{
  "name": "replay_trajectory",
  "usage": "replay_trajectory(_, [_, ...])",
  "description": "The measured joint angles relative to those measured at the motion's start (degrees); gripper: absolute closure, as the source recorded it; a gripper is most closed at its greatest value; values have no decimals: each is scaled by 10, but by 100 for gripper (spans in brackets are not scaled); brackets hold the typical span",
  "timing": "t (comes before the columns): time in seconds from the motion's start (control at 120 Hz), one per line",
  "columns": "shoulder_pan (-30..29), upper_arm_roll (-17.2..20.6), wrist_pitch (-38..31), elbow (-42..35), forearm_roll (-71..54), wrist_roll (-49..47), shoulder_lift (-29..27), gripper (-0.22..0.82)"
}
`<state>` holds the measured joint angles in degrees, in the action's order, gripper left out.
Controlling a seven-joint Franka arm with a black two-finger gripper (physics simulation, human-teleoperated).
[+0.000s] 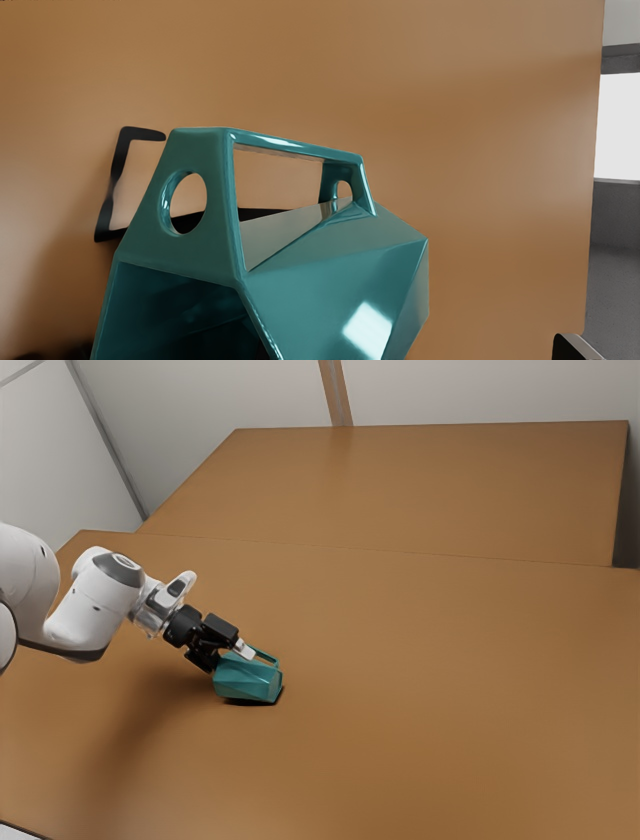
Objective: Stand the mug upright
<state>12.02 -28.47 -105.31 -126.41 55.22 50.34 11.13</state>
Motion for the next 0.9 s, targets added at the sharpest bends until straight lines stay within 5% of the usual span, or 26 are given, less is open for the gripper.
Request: replay_trajectory(0.9, [-2, 0, -5, -21, 13, 26, -23, 71])
